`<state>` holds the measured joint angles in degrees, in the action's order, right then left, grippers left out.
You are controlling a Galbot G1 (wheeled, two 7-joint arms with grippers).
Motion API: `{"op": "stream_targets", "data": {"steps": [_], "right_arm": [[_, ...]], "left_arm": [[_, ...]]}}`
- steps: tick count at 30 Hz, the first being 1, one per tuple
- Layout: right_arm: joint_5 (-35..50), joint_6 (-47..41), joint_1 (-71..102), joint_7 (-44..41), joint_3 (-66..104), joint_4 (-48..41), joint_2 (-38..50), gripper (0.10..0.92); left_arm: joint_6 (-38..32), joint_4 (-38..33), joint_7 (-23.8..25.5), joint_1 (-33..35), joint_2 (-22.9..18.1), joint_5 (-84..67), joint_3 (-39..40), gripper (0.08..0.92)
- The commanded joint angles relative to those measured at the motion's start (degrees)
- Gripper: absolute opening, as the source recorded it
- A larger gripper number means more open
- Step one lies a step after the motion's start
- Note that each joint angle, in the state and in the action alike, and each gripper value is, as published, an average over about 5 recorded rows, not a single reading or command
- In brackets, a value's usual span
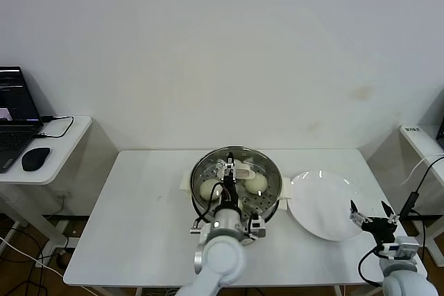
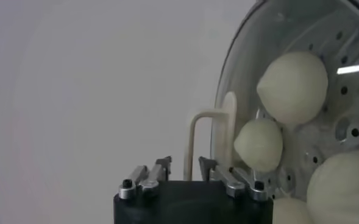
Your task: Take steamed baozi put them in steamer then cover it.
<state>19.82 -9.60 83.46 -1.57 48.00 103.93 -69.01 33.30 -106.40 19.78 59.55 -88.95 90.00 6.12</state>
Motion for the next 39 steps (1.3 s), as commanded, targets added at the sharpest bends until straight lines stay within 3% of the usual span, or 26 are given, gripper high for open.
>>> {"op": "stream_targets", "data": {"steps": [1, 7, 14, 17, 20, 24, 29, 33, 39], "right_arm": [[0.0, 0.0, 0.2, 0.1, 0.2, 0.1, 0.1, 0.823], [-0.1, -0.1, 0.7, 0.0, 0.2, 0.5, 0.0, 0.823], [0.5, -0.1, 2.3, -0.2, 0.2, 2.1, 0.7, 0.823], [1.9, 0.5, 4.4, -0.6, -0.6, 4.2, 2.4, 0.823], [3.2, 1.5, 6.5, -1.0, -2.1, 6.8, 4.3, 0.823], [3.6, 3.4, 7.7, -1.6, -4.6, 8.5, 5.4, 0.823], [3.9, 4.9, 8.2, -1.5, -6.6, 9.5, 5.4, 0.823], [3.2, 6.1, 9.4, -1.6, -7.4, 9.7, 5.5, 0.823], [3.0, 5.0, 12.6, -2.5, -7.5, 12.2, 5.4, 0.823]], "left_arm": [[-0.2, -8.9, 2.8, 1.9, 1.8, -3.4, 0.1, 0.648], [-0.3, -12.3, 3.1, 3.5, 2.9, -4.8, -0.3, 0.798], [-3.7, -20.9, 2.4, 9.1, 5.0, -12.4, -7.2, 0.823], [-6.3, -24.9, -1.3, 13.0, 7.1, -23.0, -13.1, 0.823], [-9.3, -26.4, -9.3, 17.4, 10.3, -34.5, -18.6, 0.823], [-15.9, -25.4, -19.1, 22.4, 11.1, -49.3, -26.0, 0.823], [-24.5, -20.1, -24.7, 27.3, 8.6, -64.3, -35.6, 0.823], [-28.3, -14.2, -26.0, 31.7, 9.6, -75.0, -39.4, 0.823], [-28.1, -11.1, -25.3, 38.1, 9.8, -81.6, -39.7, 0.823]]}}
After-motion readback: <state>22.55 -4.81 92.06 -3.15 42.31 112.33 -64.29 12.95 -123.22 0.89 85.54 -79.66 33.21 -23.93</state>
